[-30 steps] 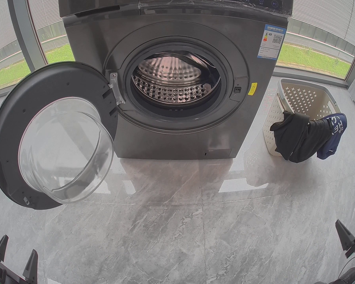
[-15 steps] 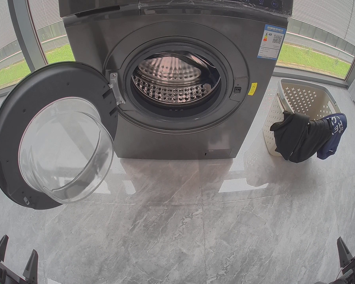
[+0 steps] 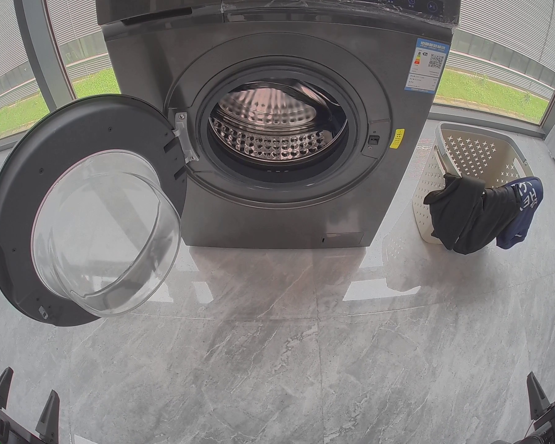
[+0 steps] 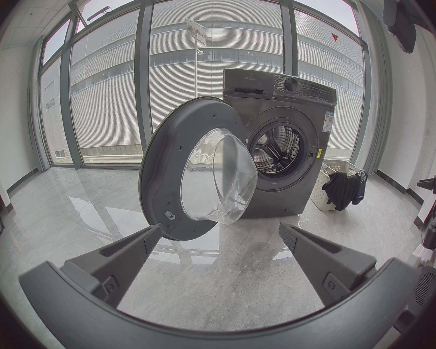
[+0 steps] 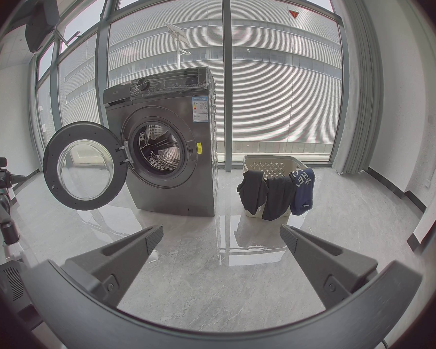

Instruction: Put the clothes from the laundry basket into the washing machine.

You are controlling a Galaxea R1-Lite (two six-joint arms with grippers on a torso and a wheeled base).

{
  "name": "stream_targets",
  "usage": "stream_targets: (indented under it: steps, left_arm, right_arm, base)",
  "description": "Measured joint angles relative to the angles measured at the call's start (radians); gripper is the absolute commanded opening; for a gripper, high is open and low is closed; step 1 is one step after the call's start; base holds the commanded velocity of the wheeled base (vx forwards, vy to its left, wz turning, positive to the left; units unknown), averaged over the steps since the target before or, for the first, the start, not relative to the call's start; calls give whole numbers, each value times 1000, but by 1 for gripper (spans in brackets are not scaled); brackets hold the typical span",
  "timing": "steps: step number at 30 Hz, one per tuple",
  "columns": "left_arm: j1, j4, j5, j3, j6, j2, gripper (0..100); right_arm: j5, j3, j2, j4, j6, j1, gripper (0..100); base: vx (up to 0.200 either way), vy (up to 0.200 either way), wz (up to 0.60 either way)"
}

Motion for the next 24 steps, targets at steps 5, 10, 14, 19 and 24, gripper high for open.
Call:
stream_targets:
  steps: [5, 10, 14, 19, 24]
  left_arm:
    - [1, 0, -1, 0, 0, 0, 100]
    - [0, 0, -1, 0, -2, 0, 100]
    - [0, -2, -1, 0, -9, 0, 100]
    - [-1, -2, -2, 0, -9, 0, 100]
    - [-1, -2, -2, 0, -11, 0, 100]
  right_arm:
    - [0, 0, 0, 0, 1, 1, 100]
    - [0, 0, 0, 0, 2, 1, 100]
    - [0, 0, 0, 0, 2, 1, 100]
    - [0, 0, 0, 1, 2, 1, 100]
    - [0, 0, 0, 0, 2, 1, 100]
  base:
    - [0, -200, 0]
    - [0, -200, 0]
    - [0, -150, 0]
    - [0, 0, 0]
    - [80, 0, 0]
